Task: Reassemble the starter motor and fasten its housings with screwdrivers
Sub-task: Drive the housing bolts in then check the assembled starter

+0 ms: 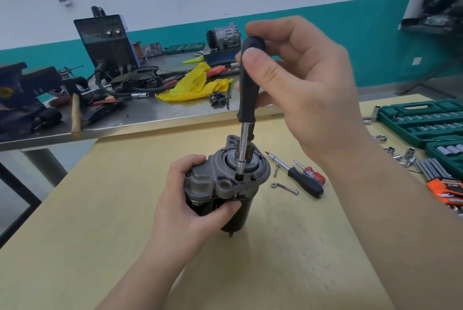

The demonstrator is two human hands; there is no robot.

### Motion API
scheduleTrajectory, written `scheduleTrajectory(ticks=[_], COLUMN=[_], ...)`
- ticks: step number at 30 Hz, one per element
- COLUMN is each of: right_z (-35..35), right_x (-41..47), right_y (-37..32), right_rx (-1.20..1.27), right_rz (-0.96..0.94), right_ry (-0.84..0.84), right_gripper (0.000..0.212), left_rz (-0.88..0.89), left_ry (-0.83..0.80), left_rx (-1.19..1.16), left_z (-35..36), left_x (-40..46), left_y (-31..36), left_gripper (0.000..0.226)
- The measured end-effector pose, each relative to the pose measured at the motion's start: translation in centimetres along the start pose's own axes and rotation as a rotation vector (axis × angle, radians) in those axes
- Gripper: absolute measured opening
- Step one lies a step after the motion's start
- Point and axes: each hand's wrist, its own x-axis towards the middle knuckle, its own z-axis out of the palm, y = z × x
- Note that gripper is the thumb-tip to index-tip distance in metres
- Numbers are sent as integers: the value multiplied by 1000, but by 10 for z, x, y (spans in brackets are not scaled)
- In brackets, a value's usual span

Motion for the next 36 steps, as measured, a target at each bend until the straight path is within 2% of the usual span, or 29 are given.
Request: scheduleTrajectory(ticks=[3,8,21,25,28,30,36], right_z=[-4,-3,8,11,6,0,-13], right_x=[0,-2,-3,-5,-4,-2,3], right_y=[1,1,-2,0,2,3,5], right_rx=[162,192,-159,-164,32,197,192], right_rz=[78,61,-86,-109,-28,70,133], right_ry=[-75,-124,89,112,15,-92,-211], right_gripper=[21,24,25,25,17,19,31], left_rz=[-4,-1,0,1,3,-1,-2], left_ry=[-2,-11,-10,-12,-7,-5,-6], left_rx=[-3,-11,-27,-18,-10,-13,-20], left_z=[0,0,-2,-2,-1,-1,-1], left_x=[0,0,-2,-2,0,0,0], left_y=[0,1,0,-2,-1,-1,-1], left_gripper=[82,81,84,85,85,84,83])
